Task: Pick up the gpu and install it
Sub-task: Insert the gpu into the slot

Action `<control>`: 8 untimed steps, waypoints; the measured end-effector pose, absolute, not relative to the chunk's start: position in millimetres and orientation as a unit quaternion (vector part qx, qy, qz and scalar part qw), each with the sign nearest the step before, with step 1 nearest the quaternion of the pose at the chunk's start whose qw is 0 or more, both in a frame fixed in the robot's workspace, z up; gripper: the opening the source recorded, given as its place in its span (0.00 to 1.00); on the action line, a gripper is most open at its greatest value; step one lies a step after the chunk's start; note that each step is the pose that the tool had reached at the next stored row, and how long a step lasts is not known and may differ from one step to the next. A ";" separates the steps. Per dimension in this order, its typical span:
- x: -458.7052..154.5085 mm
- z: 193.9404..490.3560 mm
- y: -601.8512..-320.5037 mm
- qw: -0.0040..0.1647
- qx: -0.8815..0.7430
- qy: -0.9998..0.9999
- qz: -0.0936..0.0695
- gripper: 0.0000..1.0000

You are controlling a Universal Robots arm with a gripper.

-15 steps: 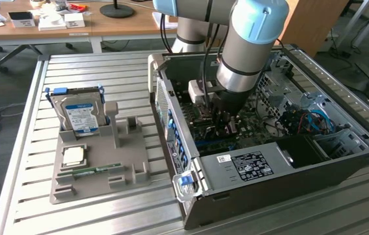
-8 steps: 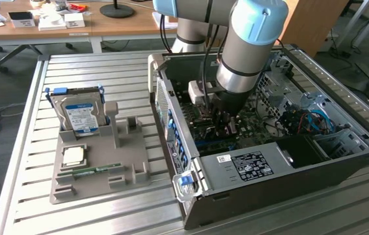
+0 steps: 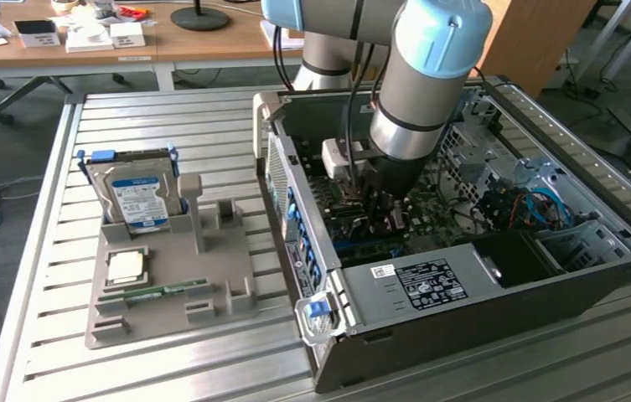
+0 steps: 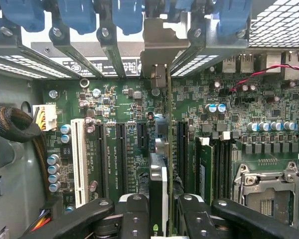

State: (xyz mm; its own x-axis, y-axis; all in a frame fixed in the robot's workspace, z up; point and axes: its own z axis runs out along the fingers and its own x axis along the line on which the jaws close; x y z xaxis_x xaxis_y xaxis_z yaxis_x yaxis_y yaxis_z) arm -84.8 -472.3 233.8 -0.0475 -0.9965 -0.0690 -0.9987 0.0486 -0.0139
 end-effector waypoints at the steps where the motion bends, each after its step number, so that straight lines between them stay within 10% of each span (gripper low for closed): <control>1: -84.8 233.8 -472.3 0.030 -0.689 0.723 0.019 0.27; 8: -85.0 232.6 -472.3 0.030 -0.689 0.723 0.019 0.27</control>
State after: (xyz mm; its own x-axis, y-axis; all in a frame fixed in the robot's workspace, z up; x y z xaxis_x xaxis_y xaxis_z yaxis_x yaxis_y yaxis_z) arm -85.0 -472.3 232.6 -0.0475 -0.9965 -0.0688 -0.9987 0.0486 -0.0138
